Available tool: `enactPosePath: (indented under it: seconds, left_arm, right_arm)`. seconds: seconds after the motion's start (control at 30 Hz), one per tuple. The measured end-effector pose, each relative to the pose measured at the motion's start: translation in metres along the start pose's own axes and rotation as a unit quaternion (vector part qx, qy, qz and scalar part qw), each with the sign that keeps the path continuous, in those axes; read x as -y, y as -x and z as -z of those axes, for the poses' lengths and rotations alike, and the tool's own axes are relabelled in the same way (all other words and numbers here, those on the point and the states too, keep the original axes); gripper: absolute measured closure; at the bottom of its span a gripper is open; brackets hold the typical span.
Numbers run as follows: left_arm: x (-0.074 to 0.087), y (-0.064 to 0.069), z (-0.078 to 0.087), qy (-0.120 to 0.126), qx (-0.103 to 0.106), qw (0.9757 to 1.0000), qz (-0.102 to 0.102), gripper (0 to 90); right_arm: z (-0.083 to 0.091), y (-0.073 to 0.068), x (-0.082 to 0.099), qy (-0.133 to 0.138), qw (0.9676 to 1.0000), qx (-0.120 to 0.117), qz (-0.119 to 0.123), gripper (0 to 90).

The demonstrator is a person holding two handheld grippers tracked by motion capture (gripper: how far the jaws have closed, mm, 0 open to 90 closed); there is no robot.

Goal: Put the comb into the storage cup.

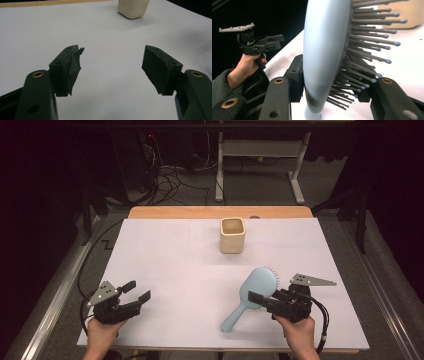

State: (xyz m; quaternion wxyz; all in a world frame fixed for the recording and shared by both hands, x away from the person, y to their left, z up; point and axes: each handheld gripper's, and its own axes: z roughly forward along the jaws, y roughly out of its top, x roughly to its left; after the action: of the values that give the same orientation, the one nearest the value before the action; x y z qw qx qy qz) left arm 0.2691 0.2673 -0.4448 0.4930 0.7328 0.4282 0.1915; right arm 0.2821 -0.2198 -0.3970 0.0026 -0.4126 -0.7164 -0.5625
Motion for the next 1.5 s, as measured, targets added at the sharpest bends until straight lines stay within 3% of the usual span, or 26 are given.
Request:
enactPosePath:
  seconds: [0.2,0.4,0.93,1.1,1.5]
  left_arm:
    - [0.004,-0.003,-0.001,-0.004,-0.012,0.9999,0.009,31.8]
    - [0.006,0.000,0.001,0.002,-0.026,0.9997,0.001,32.0]
    - [0.008,0.001,-0.002,-0.009,-0.027,0.9996,0.005,32.2]
    - [0.008,0.001,-0.002,-0.010,-0.026,0.9996,0.005,32.1]
    - [0.009,0.001,-0.002,-0.011,-0.022,0.9996,0.011,32.1]
  right_arm:
    - [0.005,0.003,-0.003,0.008,1.0000,0.003,-0.005,53.0]
    - [0.007,0.005,-0.006,0.016,0.9998,0.007,-0.007,53.0]
    - [0.010,0.010,-0.026,0.010,0.9995,0.026,0.011,52.8]
    - [0.013,0.013,-0.034,0.006,0.9989,0.042,0.017,52.7]
    - [0.016,0.016,-0.048,0.016,0.9985,0.051,0.013,52.7]
